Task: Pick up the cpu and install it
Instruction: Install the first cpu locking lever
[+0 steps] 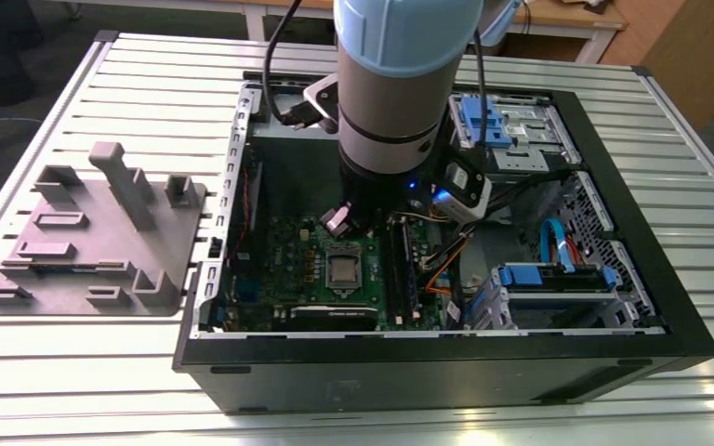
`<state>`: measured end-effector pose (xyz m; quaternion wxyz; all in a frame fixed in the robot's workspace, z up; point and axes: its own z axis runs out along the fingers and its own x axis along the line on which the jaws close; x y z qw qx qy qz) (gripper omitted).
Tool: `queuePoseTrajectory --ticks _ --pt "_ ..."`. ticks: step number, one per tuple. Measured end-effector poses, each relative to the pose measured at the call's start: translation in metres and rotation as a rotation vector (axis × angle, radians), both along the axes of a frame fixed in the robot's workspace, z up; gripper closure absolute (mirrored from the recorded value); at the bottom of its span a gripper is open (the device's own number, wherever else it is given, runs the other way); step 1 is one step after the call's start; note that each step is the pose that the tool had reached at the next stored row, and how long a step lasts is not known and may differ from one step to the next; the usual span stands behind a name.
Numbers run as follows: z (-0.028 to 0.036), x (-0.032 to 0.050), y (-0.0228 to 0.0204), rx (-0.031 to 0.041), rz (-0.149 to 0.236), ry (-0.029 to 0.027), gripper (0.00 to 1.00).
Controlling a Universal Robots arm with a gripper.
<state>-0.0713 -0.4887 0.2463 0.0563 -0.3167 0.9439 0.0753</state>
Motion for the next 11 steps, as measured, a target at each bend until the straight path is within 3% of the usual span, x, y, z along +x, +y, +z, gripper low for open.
queuePoseTrajectory --ticks 1,2,5,11 --pt "0.0 0.0 0.0 -0.0065 0.0 0.0 0.89" --pt "-0.0001 0.0 0.0 -0.0077 0.0 0.0 0.89" --pt "0.0003 0.0 0.0 -0.008 0.0 0.0001 0.89" --pt "0.0092 0.0 0.0001 -0.0078 0.0 -0.0001 0.89"
